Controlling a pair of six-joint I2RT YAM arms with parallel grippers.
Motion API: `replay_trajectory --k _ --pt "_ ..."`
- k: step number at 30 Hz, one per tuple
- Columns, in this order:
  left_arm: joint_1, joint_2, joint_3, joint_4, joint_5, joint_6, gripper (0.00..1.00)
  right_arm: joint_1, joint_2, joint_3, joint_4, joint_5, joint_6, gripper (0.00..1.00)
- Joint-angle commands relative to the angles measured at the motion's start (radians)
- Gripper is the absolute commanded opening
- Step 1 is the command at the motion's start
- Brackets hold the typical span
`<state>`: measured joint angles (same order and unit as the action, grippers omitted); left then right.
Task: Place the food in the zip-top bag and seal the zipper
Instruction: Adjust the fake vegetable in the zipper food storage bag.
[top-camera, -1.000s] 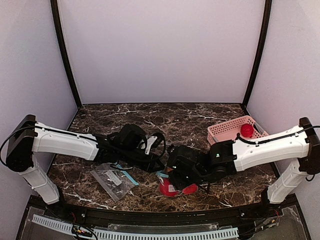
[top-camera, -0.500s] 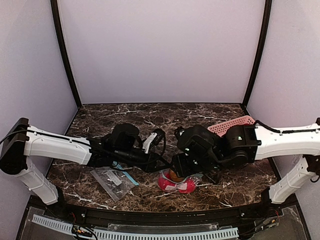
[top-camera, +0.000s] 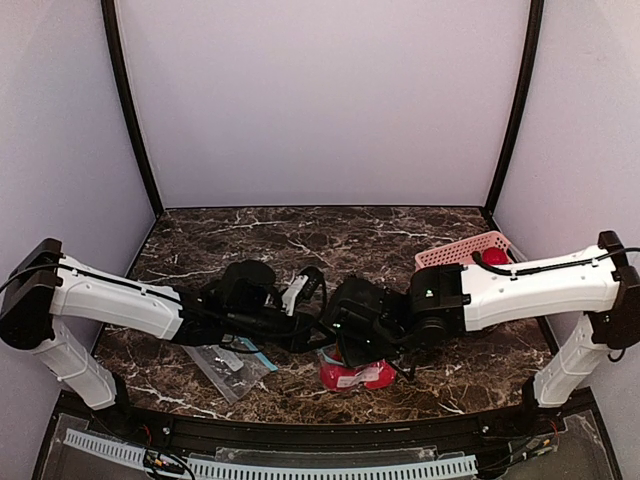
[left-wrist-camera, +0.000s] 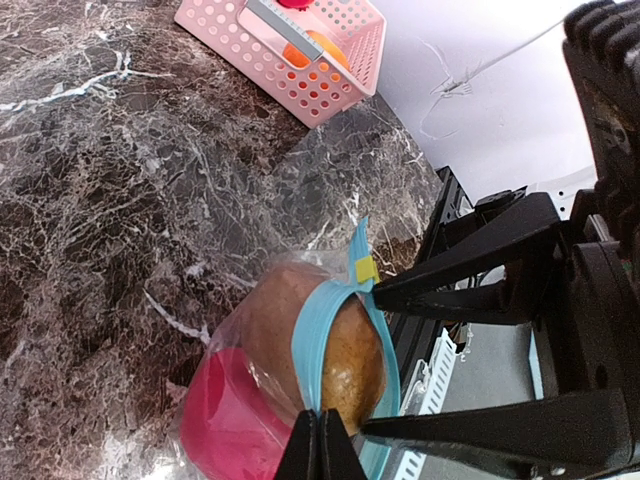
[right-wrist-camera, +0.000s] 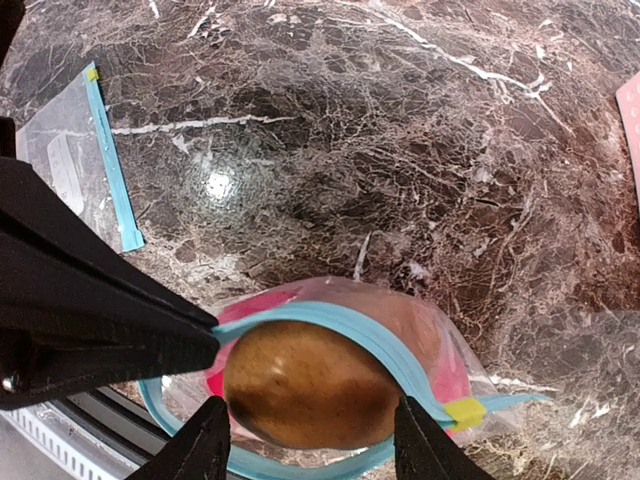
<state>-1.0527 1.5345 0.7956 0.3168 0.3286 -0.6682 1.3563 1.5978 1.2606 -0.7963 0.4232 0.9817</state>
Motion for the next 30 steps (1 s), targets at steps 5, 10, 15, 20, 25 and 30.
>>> replay_trajectory --k 5,10,15,20,25,30 --pt "-0.017 -0.044 -0.010 0.045 -0.006 -0.017 0.01 0.023 0.089 0.090 -0.035 0.037 0.004 0.55" --pt "-0.024 -0.050 -0.014 0.055 -0.007 -0.022 0.01 0.031 0.165 0.143 -0.136 0.080 0.045 0.60" --pt "-0.027 -0.051 -0.013 0.056 -0.002 -0.024 0.01 0.038 0.234 0.198 -0.208 0.125 0.083 0.63" --pt "-0.030 -0.056 -0.023 0.054 0.001 -0.023 0.01 0.037 0.243 0.196 -0.215 0.144 0.090 0.55" --pt "-0.031 -0.067 -0.039 0.045 -0.003 -0.004 0.01 0.027 0.219 0.167 -0.213 0.117 0.060 0.41" --pt "-0.032 -0.058 -0.030 0.034 0.027 0.056 0.01 0.006 0.152 0.114 -0.166 0.015 -0.038 0.30"
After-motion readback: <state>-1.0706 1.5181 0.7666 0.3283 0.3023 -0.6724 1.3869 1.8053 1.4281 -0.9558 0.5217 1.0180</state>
